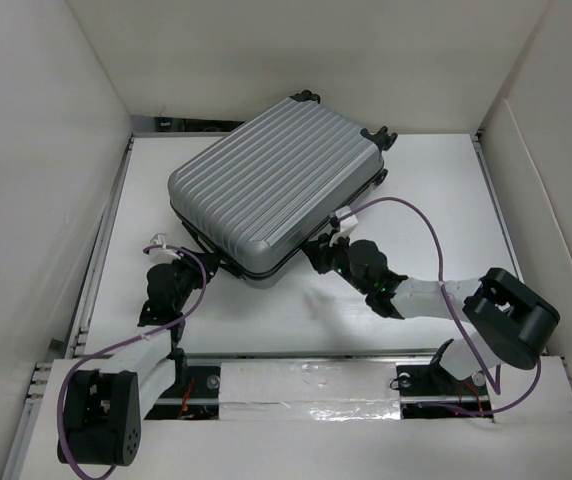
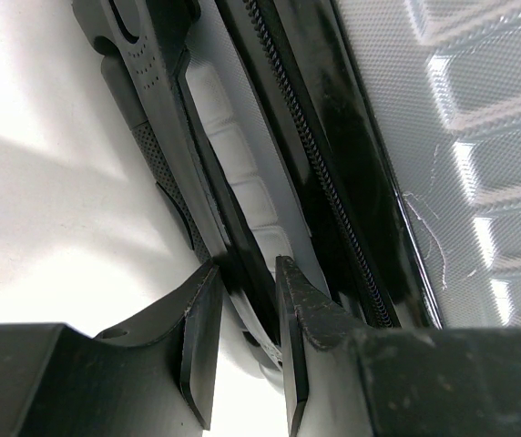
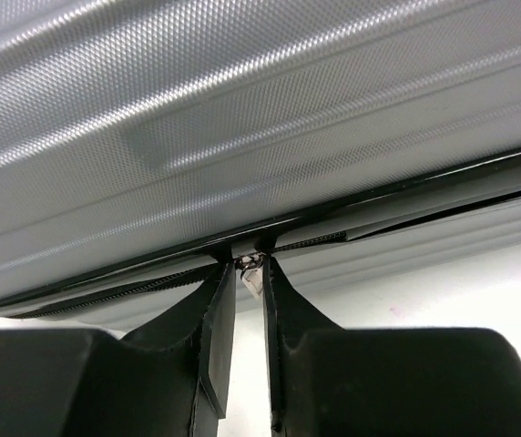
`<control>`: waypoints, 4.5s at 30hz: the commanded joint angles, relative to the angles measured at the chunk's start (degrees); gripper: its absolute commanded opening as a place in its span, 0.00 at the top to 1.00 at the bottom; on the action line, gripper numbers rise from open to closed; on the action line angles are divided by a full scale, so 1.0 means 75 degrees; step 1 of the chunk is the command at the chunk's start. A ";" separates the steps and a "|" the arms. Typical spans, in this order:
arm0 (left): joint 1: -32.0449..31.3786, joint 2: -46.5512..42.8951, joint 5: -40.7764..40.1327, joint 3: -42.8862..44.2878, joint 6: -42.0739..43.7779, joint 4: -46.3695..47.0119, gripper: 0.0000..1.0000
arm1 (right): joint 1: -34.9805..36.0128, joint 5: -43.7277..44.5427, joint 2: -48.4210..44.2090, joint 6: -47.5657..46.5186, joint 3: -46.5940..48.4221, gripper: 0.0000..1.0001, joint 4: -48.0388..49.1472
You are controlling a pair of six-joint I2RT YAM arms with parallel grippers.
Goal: Pack the luggage
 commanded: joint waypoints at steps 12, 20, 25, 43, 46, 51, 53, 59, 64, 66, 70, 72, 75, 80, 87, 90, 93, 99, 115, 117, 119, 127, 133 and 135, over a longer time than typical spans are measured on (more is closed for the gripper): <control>-0.0324 0.0085 0.1482 0.0053 0.0716 0.0514 1.00 | 0.0018 0.0415 -0.0341 0.0062 -0.0665 0.69 0.0935; -0.0324 0.0179 0.1529 0.0077 0.0751 0.0561 1.00 | 0.0018 0.0193 0.0046 -0.0148 -0.0174 0.71 0.0667; -0.0324 0.0308 0.1575 0.0077 0.0728 0.0666 1.00 | 0.0018 0.0087 0.0221 -0.0301 0.0166 0.67 0.0479; -0.0324 0.0402 0.1587 -0.0052 0.0739 0.0795 1.00 | 0.0252 -0.0030 0.0210 -0.0184 -0.0079 0.62 0.0524; -0.0324 0.0425 0.1599 -0.0052 0.0716 0.0818 1.00 | 0.0252 0.0005 0.0234 -0.0172 -0.0079 0.60 0.0560; -0.0324 0.0378 0.1587 -0.0087 0.0716 0.0807 1.00 | 0.0252 0.0472 0.0210 -0.0207 0.0026 0.60 0.0385; -0.0324 0.0378 0.1587 -0.0087 0.0727 0.0807 1.00 | 0.0252 0.0963 0.0292 -0.0207 0.0120 0.60 0.0384; -0.0324 0.0413 0.1587 -0.0087 0.0716 0.0830 1.00 | 0.0252 0.1283 0.0667 -0.0348 0.0471 0.66 0.0629; -0.0324 0.0413 0.1587 -0.0087 0.0739 0.0830 1.00 | 0.0252 0.1060 0.0866 -0.0290 0.0437 0.87 0.1075; -0.0324 0.0449 0.1610 -0.0110 0.0763 0.0888 1.00 | 0.0252 0.1013 0.0831 -0.0243 0.0262 0.95 0.1356; -0.0324 0.0635 0.1728 -0.0122 0.0739 0.1158 1.00 | 0.0602 0.1095 0.0598 -0.0184 0.0015 1.00 0.1627; -0.0324 0.0683 0.1798 -0.0134 0.0716 0.1298 1.00 | 0.0802 0.1224 0.0504 -0.0172 0.0014 1.00 0.1382; -0.0324 0.0742 0.1891 -0.0122 0.0657 0.1521 1.00 | 0.1399 0.1247 0.0433 -0.0009 0.0108 1.00 0.0562; -0.0324 0.0835 0.1985 -0.0029 0.0353 0.1977 1.00 | 0.2944 0.1621 0.0772 0.0624 0.0458 1.00 -0.0982; -0.0769 0.0882 0.1705 0.0100 0.0189 0.2154 1.00 | 0.4845 0.2312 0.1779 0.0906 0.2155 1.00 -0.2919; -0.1143 0.0847 0.1576 0.0054 0.0107 0.2213 1.00 | 0.4916 0.2396 0.2190 0.0696 0.2650 1.00 -0.2991; -0.1610 0.0672 0.1273 0.0007 0.0106 0.2131 1.00 | 0.4846 0.2839 0.2354 0.0228 0.3236 1.00 -0.2932; -0.1882 -0.0089 0.0919 -0.0204 0.0095 0.1604 1.00 | 0.3456 0.1232 0.2250 0.0225 0.3227 1.00 -0.1599; -0.1882 0.0202 0.0368 -0.0040 0.0247 0.1509 1.00 | 0.3313 0.0694 -0.1638 0.1513 0.1248 0.57 -0.5369; -0.1882 0.0319 0.0380 -0.0005 0.0224 0.1627 1.00 | 0.2252 0.1371 -0.2701 0.2367 0.0567 0.91 -0.5883; -0.1882 0.0320 0.0392 0.0030 0.0247 0.1615 1.00 | 0.1494 0.1751 -0.3329 0.2955 0.0039 1.00 -0.6586; -0.1882 0.0191 0.0403 0.0018 0.0469 0.1381 1.00 | -0.2343 0.1871 -0.5110 0.2864 -0.0664 1.00 -0.7058; -0.1882 0.0109 0.0556 -0.0122 0.0633 0.1311 1.00 | -0.4118 -0.0167 -0.3917 0.2078 -0.0515 1.00 -0.5091; -0.1882 0.0120 0.0742 -0.0192 0.0657 0.1345 1.00 | -0.4189 -0.0509 -0.3097 0.1680 -0.0210 1.00 -0.4328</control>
